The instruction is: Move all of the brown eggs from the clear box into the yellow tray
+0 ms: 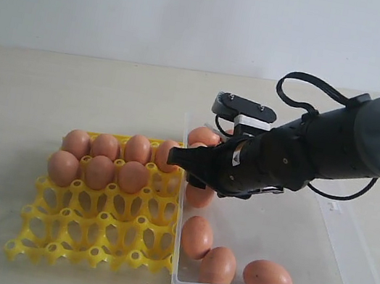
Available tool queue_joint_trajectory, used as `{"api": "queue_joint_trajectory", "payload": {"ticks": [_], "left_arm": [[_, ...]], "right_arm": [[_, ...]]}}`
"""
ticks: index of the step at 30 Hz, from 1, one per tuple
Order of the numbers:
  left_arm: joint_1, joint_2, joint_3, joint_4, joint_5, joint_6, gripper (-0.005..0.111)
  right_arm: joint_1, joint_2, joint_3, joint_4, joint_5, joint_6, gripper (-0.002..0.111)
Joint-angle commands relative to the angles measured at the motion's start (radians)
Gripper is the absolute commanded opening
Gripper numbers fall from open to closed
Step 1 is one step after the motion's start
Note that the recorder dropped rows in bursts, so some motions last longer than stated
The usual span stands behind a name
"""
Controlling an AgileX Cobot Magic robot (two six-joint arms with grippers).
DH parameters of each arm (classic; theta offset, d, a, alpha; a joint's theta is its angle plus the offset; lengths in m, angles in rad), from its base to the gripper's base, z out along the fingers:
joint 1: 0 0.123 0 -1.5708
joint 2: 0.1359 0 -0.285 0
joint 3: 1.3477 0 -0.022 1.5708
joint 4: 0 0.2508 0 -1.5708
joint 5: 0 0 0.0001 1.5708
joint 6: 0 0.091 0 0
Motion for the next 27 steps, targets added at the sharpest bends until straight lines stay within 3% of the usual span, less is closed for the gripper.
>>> {"api": "queue_joint_trajectory", "payload": {"ticks": [1, 8, 10, 14, 27], "left_arm": [[-0.001, -0.006, -0.005, -0.004, -0.008, -0.003, 0.000], [-0.001, -0.006, -0.005, -0.004, -0.008, -0.003, 0.000], [-0.001, -0.006, -0.005, -0.004, -0.008, -0.005, 0.000], [-0.001, -0.006, -0.005, -0.004, -0.008, -0.005, 0.000], [-0.001, -0.006, -0.005, -0.004, -0.008, -0.005, 0.000]], "right_arm": [[0.001, 0.036, -0.003, 0.001, 0.020, -0.008, 0.047], [0.001, 0.053, -0.003, -0.006, 0.030, -0.008, 0.046], [0.001, 0.051, -0.003, -0.006, 0.035, -0.008, 0.035], [0.001, 0.023, -0.003, -0.015, 0.039, -0.008, 0.000], [0.001, -0.123, -0.001, -0.116, 0.028, -0.008, 0.000]]}}
